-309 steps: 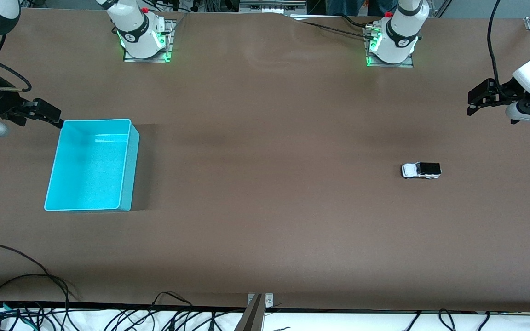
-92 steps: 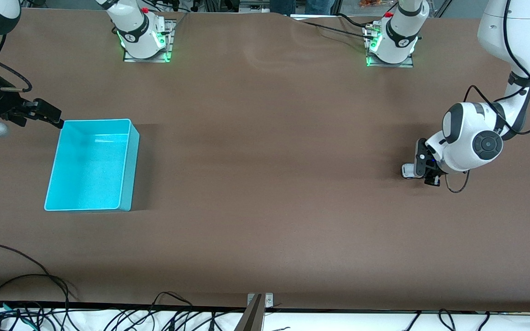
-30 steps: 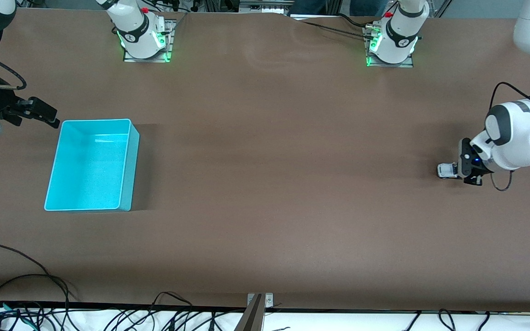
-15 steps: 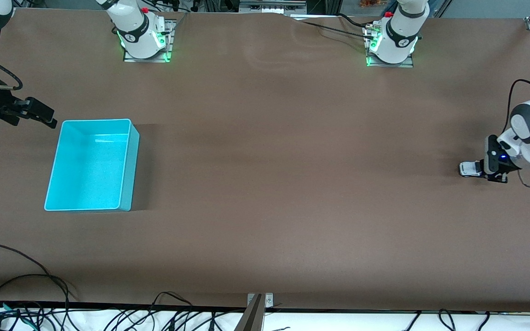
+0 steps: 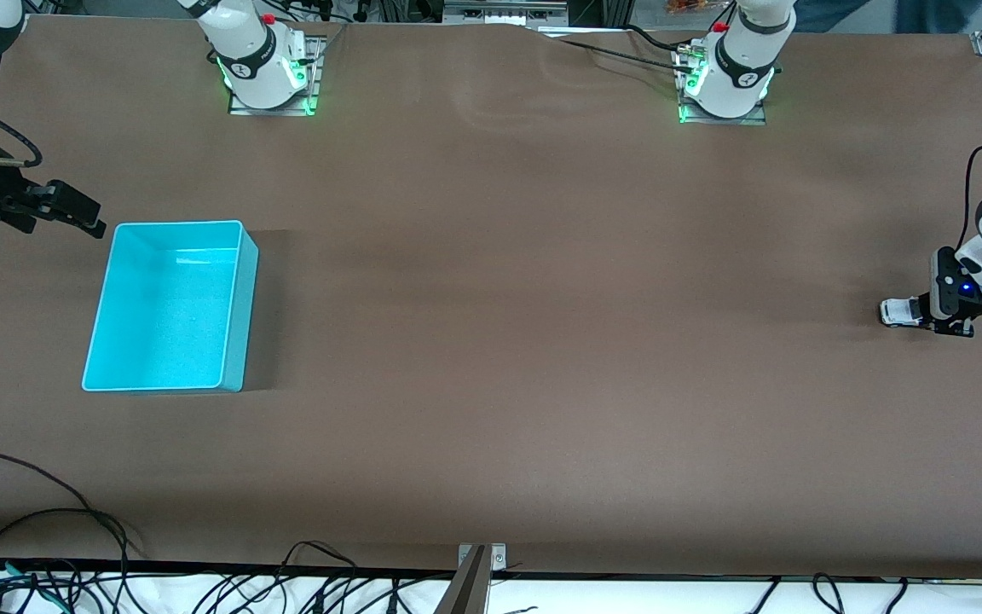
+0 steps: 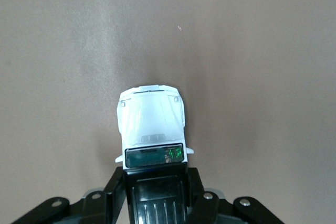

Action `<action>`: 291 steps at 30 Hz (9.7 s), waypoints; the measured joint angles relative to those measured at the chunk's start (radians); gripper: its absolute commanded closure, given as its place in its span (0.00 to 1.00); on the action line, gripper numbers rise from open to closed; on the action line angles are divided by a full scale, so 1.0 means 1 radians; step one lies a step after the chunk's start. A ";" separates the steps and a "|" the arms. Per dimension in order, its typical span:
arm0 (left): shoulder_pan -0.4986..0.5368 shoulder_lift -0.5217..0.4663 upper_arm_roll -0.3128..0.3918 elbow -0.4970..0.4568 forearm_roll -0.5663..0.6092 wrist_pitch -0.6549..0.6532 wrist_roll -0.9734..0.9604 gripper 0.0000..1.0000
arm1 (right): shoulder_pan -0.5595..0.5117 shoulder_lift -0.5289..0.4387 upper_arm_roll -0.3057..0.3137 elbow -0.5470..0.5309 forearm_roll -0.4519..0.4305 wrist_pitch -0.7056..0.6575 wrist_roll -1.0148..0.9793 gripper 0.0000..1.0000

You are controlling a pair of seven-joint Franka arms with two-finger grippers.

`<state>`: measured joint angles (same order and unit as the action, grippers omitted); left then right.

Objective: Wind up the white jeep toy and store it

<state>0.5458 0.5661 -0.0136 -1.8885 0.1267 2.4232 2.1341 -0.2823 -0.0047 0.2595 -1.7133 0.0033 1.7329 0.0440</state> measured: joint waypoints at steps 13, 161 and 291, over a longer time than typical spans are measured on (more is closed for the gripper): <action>-0.008 0.015 -0.004 0.107 0.000 -0.177 0.006 0.00 | 0.000 0.000 0.000 0.000 0.000 0.000 0.000 0.00; -0.478 -0.083 -0.034 0.650 -0.150 -1.138 -1.625 0.00 | 0.016 0.029 0.012 -0.002 0.001 -0.024 -0.100 0.00; -0.545 -0.489 0.002 0.350 -0.132 -0.771 -2.049 0.00 | 0.187 0.243 -0.245 -0.234 -0.016 0.321 -1.752 0.84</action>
<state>0.0012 0.0772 -0.0116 -1.5382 -0.0058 1.6520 0.0851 -0.0948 0.2386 0.0147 -1.9468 -0.0131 2.0543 -1.7075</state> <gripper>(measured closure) 0.000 0.511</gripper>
